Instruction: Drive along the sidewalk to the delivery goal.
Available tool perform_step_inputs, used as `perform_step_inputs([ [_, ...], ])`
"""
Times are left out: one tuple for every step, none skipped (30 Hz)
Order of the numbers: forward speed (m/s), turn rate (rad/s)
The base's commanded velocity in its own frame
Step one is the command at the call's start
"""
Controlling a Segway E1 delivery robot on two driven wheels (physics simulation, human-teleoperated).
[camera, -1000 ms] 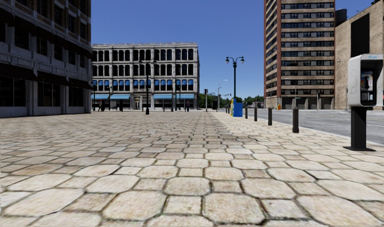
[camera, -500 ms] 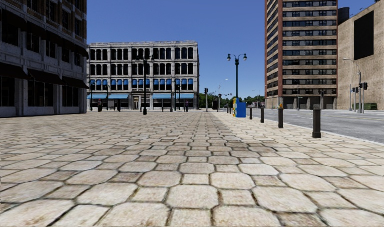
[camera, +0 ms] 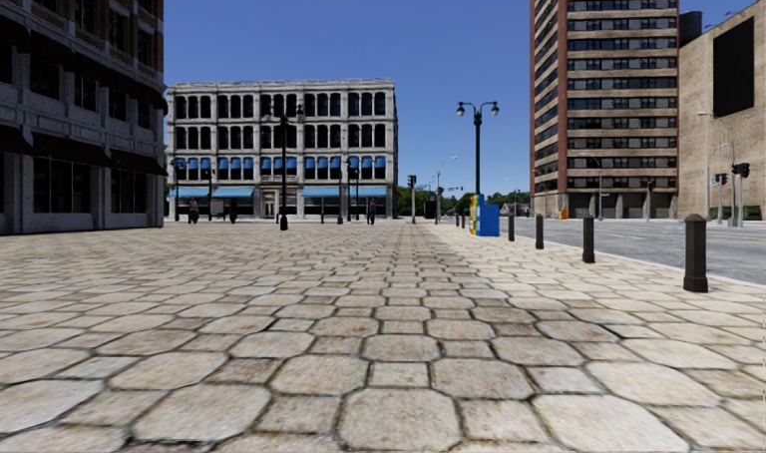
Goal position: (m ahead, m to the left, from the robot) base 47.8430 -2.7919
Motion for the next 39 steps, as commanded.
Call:
perform_step_inputs([
  [2.0, 0.0],
  [2.0, 0.0],
  [2.0, 0.0],
  [2.0, 0.0],
  [2.0, 0.0],
  [2.0, 0.0],
  [2.0, 0.0],
  [2.0, 0.0],
  [2.0, 0.0],
  [2.0, 0.0],
  [2.0, 0.0],
  [2.0, 0.0],
  [2.0, 0.0],
  [2.0, 0.0],
  [2.0, 0.0],
  [2.0, 0.0],
  [2.0, 0.0],
  [2.0, 0.0],
  [2.0, 0.0],
  [2.0, 0.0],
  [2.0, 0.0],
  [2.0, 0.0],
  [2.0, 0.0],
  [2.0, 0.0],
  [2.0, 0.0],
  [2.0, 0.0],
  [2.0, 0.0],
  [2.0, 0.0],
  [2.0, 0.0],
  [2.0, 0.0],
  [2.0, 0.0],
  [2.0, 0.0],
  [2.0, 0.0],
  [2.0, 0.0],
  [2.0, 0.0],
  [2.0, 0.0],
  [2.0, 0.0],
  [2.0, 0.0],
  [2.0, 0.0],
])
